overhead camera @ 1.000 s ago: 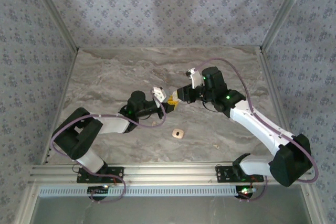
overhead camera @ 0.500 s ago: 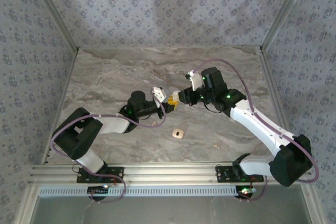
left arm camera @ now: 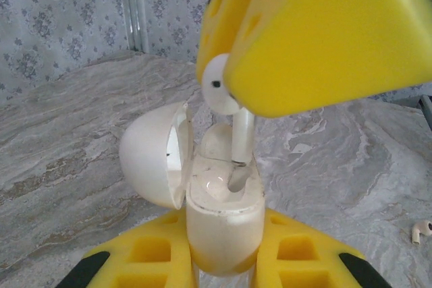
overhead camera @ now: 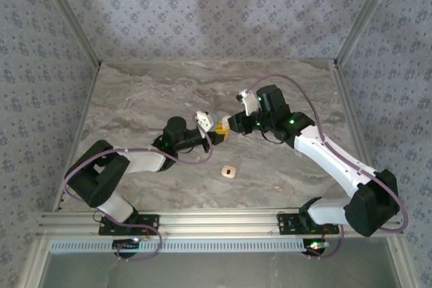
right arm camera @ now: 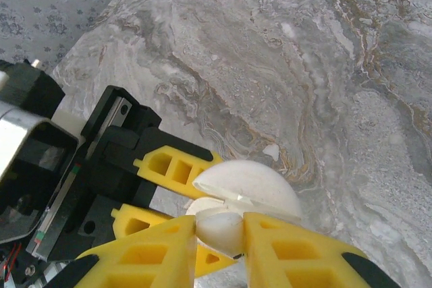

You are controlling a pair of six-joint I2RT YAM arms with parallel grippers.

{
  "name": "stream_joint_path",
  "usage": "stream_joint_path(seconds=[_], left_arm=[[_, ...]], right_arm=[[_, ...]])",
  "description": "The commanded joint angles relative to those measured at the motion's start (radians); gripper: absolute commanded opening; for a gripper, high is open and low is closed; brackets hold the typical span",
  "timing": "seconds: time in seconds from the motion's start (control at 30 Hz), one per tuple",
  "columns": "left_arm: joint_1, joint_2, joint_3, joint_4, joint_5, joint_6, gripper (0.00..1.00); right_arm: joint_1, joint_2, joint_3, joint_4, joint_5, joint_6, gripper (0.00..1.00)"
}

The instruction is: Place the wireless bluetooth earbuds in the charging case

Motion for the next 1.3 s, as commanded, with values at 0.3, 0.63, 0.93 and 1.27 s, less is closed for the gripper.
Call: stream_joint_path(seconds=[0.3,0.63,0.93,1.27], left_arm=[[-0.008,-0.041,0.009,0.011,0.014,0.014,0.1],[-0.008,-0.04,0.002,0.019,0.012,0.007,0.1],[-0.008,-0.044,0.001,0.039,0.015,-0.007,0.1],[-0.005,-0.046,0.003,0.067,0.009,-0.042,0.1]], right_arm=[[0.014,0.031,0.054,-0.037,-0.042,-0.036,0.27],[0.012,0.002,0.061,-0.003,-0.037,-0.029,0.26],[0.01,0.008,0.027,0.048,-0.019,-0.02,0.26],[0.001,0.004,0.007,0.08,-0.021,-0.014,0.26]])
